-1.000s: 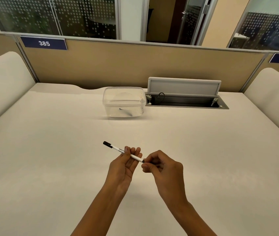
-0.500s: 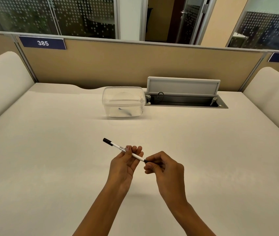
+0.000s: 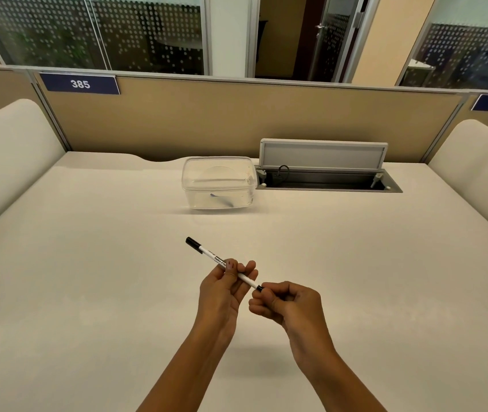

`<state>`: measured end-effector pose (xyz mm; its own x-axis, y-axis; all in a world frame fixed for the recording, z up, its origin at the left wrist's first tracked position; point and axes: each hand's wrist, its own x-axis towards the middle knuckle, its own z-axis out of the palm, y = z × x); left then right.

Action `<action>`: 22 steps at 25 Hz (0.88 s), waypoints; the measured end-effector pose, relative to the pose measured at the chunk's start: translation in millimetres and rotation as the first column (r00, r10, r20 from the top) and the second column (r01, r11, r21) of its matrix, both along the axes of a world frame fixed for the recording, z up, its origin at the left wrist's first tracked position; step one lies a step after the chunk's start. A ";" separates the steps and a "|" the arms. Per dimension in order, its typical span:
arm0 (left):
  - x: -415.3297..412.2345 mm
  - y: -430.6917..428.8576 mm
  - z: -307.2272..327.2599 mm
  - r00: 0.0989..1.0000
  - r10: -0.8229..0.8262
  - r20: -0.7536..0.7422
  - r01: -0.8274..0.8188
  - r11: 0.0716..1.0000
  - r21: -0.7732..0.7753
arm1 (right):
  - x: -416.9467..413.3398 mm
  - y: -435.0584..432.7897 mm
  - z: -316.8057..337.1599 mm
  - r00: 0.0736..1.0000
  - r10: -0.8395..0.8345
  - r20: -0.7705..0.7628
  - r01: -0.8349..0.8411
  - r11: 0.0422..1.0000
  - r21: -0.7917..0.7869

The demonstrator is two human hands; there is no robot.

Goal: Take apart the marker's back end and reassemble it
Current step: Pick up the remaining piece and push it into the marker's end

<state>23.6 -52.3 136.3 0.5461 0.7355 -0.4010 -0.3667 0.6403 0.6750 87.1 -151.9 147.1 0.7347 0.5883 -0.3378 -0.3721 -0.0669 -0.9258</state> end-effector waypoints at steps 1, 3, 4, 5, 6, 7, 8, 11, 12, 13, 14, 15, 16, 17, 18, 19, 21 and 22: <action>0.7 -1.0 0.0 1.000 -0.003 0.009 0.003 1.000 -0.005 | 0.8 -1.6 0.9 0.998 -0.005 -0.060 0.006 1.000 0.016; 2.3 -2.1 0.3 1.000 -0.004 0.029 0.004 1.000 -0.019 | 3.5 -3.7 1.6 0.991 -0.006 -0.131 0.012 0.999 0.046; 3.1 -2.3 0.6 0.999 -0.003 0.034 0.004 1.000 -0.024 | 4.6 -3.5 1.3 0.990 -0.012 -0.138 0.020 0.998 0.054; 4.1 -2.6 1.1 0.999 -0.003 0.032 0.004 1.000 -0.023 | 4.7 -3.3 1.0 0.994 -0.024 -0.107 0.029 0.998 0.047; 4.7 -2.7 1.7 1.000 0.000 0.027 0.000 1.000 -0.015 | 4.0 -2.9 0.0 0.999 -0.037 -0.018 0.037 0.999 0.019; 5.0 -2.7 2.5 1.000 0.007 0.022 -0.007 1.000 -0.005 | 2.7 -2.4 -2.1 0.990 -0.038 0.139 0.043 0.999 -0.028; 4.8 -2.5 3.2 1.000 0.017 0.019 -0.017 1.000 0.005 | 1.5 -2.1 -5.4 0.939 -0.015 0.344 0.046 0.996 -0.080; 4.4 -2.7 4.4 0.999 0.047 0.006 -0.047 0.999 0.009 | 0.0 -1.1 -16.7 0.581 0.138 0.802 0.035 0.981 -0.193; 4.8 -3.8 4.7 0.999 0.054 0.000 -0.054 0.999 0.005 | 1.7 -0.4 -19.7 0.487 0.165 0.858 0.045 0.976 -0.213; 5.5 -5.2 5.3 0.998 0.059 -0.002 -0.059 0.998 0.002 | 3.7 0.6 -21.5 0.431 0.178 0.884 0.067 0.971 -0.228; 6.4 -6.7 6.1 0.998 0.065 -0.004 -0.065 0.998 0.003 | 5.2 2.0 -22.4 0.407 0.179 0.896 0.091 0.968 -0.235; 7.1 -7.4 7.0 0.998 0.070 -0.009 -0.070 0.998 0.008 | 5.5 3.8 -22.3 0.410 0.174 0.895 0.108 0.965 -0.237; 7.4 -7.6 7.9 0.997 0.074 -0.018 -0.074 0.997 0.017 | 4.8 5.9 -21.7 0.435 0.174 0.883 0.112 0.963 -0.245; 8.2 -7.5 8.6 0.997 0.077 -0.029 -0.076 0.997 0.029 | 4.0 7.9 -20.0 0.483 0.181 0.857 0.105 0.959 -0.262; 8.6 -7.6 9.2 0.996 0.079 -0.037 -0.077 0.996 0.044 | 4.3 9.8 -17.7 0.553 0.198 0.809 0.086 0.953 -0.292; 8.7 -8.3 9.8 0.996 0.077 -0.041 -0.074 0.995 0.062 | 5.5 11.3 -14.5 0.640 0.212 0.738 0.053 0.947 -0.318; 7.8 -10.6 9.8 0.996 0.071 -0.052 -0.066 0.993 0.099 | 7.8 13.0 -8.7 0.799 0.214 0.562 -0.021 0.944 -0.329; 7.4 -11.6 10.2 0.996 0.066 -0.065 -0.058 0.991 0.123 | 8.4 13.3 -6.0 0.857 0.211 0.471 -0.056 0.945 -0.322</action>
